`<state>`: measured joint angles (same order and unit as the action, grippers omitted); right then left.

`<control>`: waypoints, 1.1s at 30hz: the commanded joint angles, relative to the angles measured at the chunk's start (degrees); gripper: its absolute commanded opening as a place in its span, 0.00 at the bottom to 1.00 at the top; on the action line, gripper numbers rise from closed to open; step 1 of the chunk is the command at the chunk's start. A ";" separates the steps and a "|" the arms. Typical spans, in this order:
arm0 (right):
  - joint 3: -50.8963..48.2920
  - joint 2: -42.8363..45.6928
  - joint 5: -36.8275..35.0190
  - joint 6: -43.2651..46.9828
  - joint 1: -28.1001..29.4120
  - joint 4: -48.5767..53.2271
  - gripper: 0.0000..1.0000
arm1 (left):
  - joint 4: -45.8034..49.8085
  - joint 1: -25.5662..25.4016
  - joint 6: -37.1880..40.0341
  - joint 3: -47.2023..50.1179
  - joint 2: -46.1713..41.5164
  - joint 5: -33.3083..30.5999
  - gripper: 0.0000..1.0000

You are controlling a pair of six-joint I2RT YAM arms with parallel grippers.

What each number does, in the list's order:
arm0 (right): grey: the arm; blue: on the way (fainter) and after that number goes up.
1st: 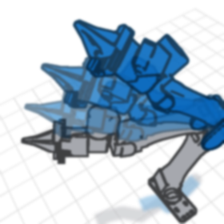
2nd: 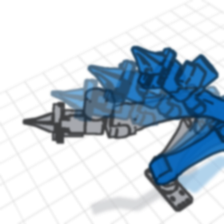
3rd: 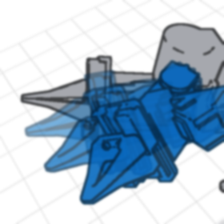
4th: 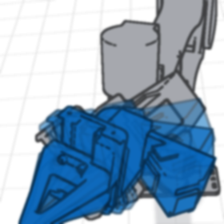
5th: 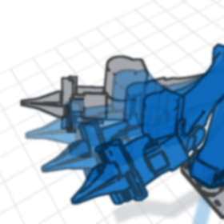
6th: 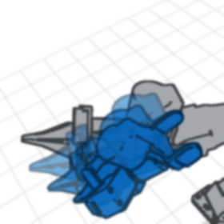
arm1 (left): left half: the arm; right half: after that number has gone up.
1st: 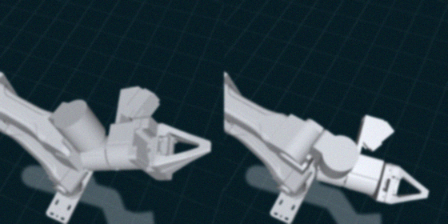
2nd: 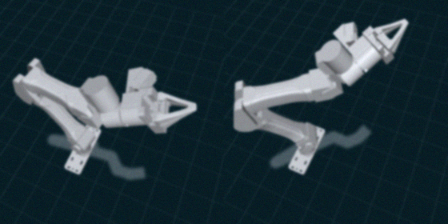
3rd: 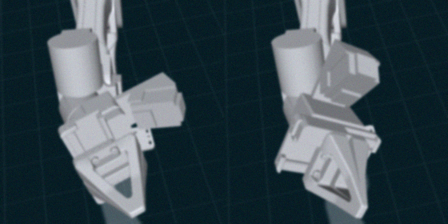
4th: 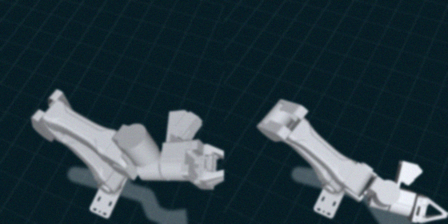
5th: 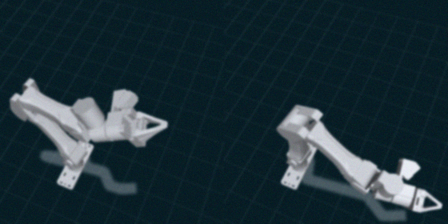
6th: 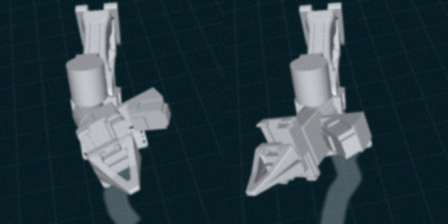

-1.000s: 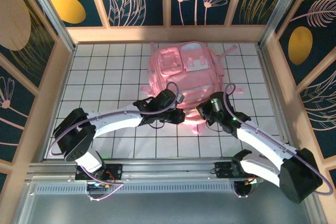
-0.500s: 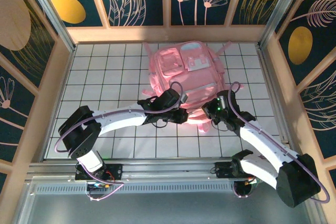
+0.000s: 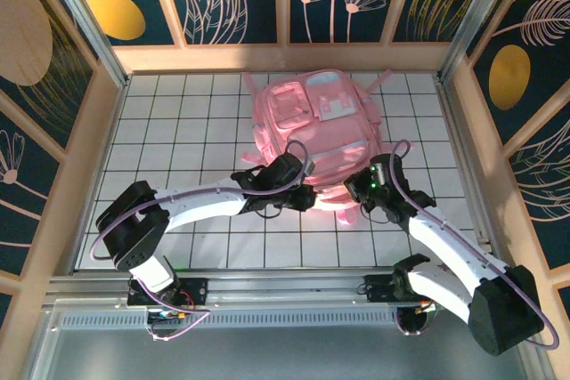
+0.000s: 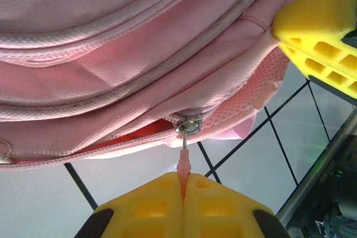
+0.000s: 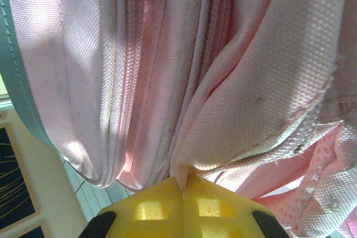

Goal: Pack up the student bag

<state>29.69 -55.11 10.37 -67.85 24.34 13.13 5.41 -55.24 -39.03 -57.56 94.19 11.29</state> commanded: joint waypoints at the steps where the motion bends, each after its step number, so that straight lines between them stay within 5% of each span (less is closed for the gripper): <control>1: -0.59 0.32 -6.54 -0.88 0.03 -0.86 0.00 | 5.73 1.54 -0.12 1.13 -1.69 -3.06 0.00; 4: 0.87 -1.80 -8.66 -2.46 3.60 -0.19 0.01 | 6.77 1.54 -1.09 -1.30 -0.29 -2.61 0.00; 7: 3.88 -3.20 -10.99 -3.99 6.41 2.78 0.23 | 9.22 1.59 -3.40 -4.66 1.54 -2.59 0.00; 10: 6.90 -2.72 -13.73 -6.05 8.27 6.83 0.33 | 13.84 1.54 -6.55 -7.95 2.25 -3.73 0.00; 20: 9.42 -4.20 -9.24 -12.92 11.00 8.07 0.36 | 29.08 0.78 -13.77 -15.48 7.67 -8.65 0.00; 33: 8.37 -10.41 -0.30 -21.40 13.95 0.64 0.42 | 27.47 0.66 -14.82 -15.71 8.30 -8.09 0.00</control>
<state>37.89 -64.73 7.57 -85.49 37.36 16.01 30.22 -54.81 -52.66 -73.38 102.17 5.23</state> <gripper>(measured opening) 0.423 0.053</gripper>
